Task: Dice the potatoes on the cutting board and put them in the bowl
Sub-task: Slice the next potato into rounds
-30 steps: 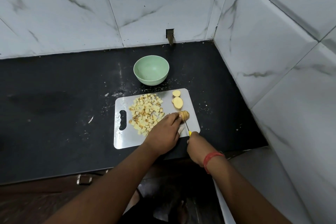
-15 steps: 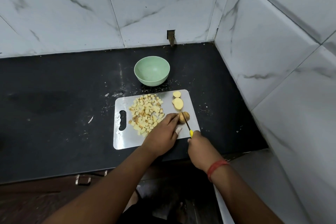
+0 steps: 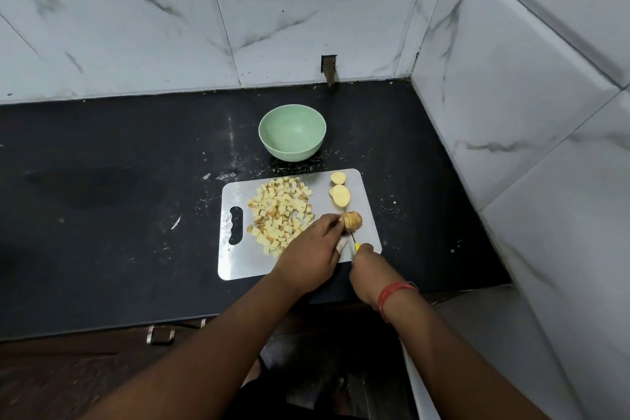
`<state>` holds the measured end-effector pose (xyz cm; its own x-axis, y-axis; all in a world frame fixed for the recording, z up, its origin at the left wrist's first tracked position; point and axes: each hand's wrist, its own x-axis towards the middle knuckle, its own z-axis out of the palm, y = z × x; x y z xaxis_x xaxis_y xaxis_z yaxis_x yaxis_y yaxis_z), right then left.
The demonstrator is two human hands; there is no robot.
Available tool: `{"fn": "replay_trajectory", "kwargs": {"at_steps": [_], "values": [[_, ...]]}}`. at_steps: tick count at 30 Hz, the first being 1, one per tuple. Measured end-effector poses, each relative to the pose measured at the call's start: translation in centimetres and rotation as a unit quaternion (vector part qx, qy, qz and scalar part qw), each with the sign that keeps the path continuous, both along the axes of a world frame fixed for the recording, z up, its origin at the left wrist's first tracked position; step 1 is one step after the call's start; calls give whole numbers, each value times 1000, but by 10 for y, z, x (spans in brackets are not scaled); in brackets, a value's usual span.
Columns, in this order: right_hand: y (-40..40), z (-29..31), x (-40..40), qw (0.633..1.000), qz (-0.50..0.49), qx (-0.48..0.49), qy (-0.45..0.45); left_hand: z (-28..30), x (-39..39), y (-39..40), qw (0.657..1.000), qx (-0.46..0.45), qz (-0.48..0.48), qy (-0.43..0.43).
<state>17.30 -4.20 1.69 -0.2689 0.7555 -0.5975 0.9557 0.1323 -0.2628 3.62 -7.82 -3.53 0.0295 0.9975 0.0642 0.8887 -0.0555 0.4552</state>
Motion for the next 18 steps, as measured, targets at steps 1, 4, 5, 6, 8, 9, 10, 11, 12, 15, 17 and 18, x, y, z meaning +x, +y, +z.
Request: {"fn": "replay_trajectory", "kwargs": {"at_steps": [1, 4, 5, 6, 8, 9, 10, 11, 12, 15, 17, 18], "values": [[0, 0, 1, 1000, -2, -3, 11, 1, 2, 0, 1000, -3, 1, 13], [-2, 2, 6, 1000, 2, -12, 25, 6, 9, -1, 999, -19, -4, 45], [-5, 1, 8, 1000, 3, -15, 27, 7, 11, -2, 998, -21, -5, 52], [-8, 0, 10, 1000, 4, -18, 26, 7, 14, -4, 998, -20, -2, 57], [-15, -3, 14, 1000, 8, -20, 9, 8, 16, -5, 998, -21, 8, 63], [-18, -5, 16, 1000, 9, -20, -3, 8, 16, -5, 997, -22, 11, 67], [-21, -6, 18, 1000, 6, -23, -14, 8, 16, -5, 997, -22, 11, 70], [-23, -6, 19, 999, 0, -29, -19, 8, 15, -5, 997, -22, 10, 73], [-26, -6, 21, 999, -7, -36, -20, 7, 14, -5, 997, -22, 9, 74], [-29, -4, 32, 999, -23, -35, -8, 4, 12, -4, 997, -24, 13, 71], [-31, -1, 42, 999, -19, -31, 0, 2, 10, -5, 998, -21, 15, 65], [-33, 0, 45, 1000, -15, -24, 14, 0, 9, -5, 998, -15, 13, 58]]}}
